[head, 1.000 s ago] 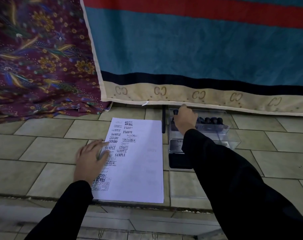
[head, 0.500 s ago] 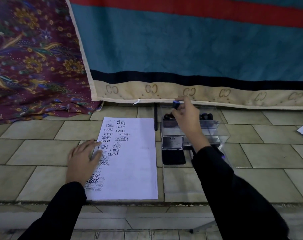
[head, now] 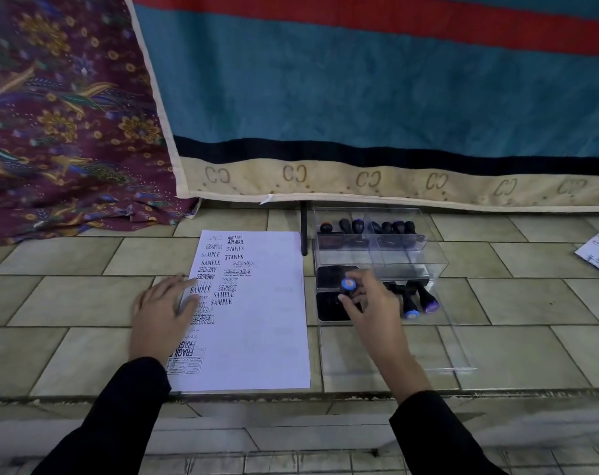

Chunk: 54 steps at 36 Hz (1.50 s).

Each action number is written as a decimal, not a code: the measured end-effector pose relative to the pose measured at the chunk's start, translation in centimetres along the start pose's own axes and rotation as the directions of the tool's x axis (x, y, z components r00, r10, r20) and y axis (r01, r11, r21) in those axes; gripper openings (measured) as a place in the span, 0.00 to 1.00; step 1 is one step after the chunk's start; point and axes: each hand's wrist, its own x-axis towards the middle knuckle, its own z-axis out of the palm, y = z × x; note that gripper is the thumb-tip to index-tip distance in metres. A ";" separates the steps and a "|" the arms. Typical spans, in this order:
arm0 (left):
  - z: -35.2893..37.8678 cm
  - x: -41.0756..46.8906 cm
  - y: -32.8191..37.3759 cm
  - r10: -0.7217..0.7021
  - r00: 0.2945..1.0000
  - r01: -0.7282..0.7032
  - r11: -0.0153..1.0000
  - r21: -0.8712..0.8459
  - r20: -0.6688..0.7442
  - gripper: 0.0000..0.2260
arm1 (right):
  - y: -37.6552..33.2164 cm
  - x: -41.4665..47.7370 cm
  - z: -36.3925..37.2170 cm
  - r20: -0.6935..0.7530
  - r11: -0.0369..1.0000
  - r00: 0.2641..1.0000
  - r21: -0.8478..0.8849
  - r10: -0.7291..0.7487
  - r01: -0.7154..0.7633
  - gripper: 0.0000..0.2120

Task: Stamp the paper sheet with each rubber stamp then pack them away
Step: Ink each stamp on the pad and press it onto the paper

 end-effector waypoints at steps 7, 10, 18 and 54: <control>0.2 0.0 -0.3 0.000 1.000 0.000 1.000 0.010 -0.009 0.18 | -0.3 -0.4 0.5 0.031 0.992 0.998 -0.103 -0.063 0.066 0.12; 0.3 0.1 -0.5 0.003 1.000 -0.003 1.000 0.021 -0.005 0.18 | -0.4 -0.5 0.6 0.035 0.990 0.998 -0.125 -0.058 0.062 0.13; 0.3 0.1 -0.4 0.005 1.000 -0.005 1.000 0.024 -0.009 0.18 | -0.5 -0.2 0.6 0.020 0.988 0.996 -0.125 -0.084 0.086 0.09; 0.4 0.3 -0.6 -0.004 1.000 0.004 1.000 0.012 0.005 0.18 | -11.2 1.5 12.3 0.356 0.947 0.878 0.101 -0.320 0.305 0.04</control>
